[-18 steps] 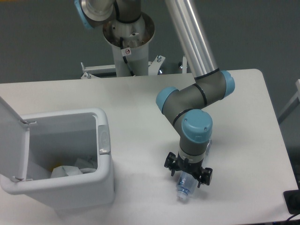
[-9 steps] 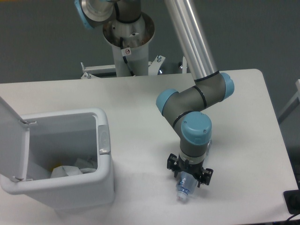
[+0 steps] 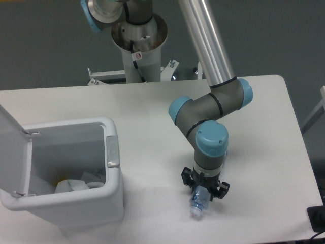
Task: Place the trash in the trash can
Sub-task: 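Lower the gripper around the bottle's cap end and close on it, then lift the bottle upright and carry it over the white bin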
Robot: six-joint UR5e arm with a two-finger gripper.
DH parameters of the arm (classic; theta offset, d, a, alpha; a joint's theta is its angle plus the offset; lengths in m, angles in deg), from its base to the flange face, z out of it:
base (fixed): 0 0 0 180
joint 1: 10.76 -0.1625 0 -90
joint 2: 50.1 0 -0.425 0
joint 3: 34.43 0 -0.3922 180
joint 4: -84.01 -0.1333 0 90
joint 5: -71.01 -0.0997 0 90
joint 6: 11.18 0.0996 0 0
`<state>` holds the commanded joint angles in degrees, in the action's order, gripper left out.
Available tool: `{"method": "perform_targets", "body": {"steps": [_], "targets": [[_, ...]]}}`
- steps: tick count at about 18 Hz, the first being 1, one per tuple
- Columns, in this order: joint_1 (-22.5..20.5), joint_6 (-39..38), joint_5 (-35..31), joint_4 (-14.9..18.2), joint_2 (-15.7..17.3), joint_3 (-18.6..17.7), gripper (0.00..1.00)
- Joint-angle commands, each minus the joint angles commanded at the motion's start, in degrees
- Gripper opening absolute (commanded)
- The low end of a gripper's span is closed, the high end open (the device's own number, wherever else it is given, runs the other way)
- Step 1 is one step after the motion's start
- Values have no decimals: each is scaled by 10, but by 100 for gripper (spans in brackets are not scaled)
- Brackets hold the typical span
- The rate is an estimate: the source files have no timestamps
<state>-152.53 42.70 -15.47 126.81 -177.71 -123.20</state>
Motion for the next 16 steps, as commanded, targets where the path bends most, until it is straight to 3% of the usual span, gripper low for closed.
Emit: {"method": "perform_targets", "body": {"steps": [7, 9, 11, 13, 16], "targets": [[-6, -2, 13, -6, 23, 5, 56], [-21, -45, 38, -6, 46, 11, 56], [-39, -100, 102, -8, 67, 19, 56], [-46, -154, 148, -16, 65, 60, 56], [-48, -250, 158, -26, 62, 134, 55]]}}
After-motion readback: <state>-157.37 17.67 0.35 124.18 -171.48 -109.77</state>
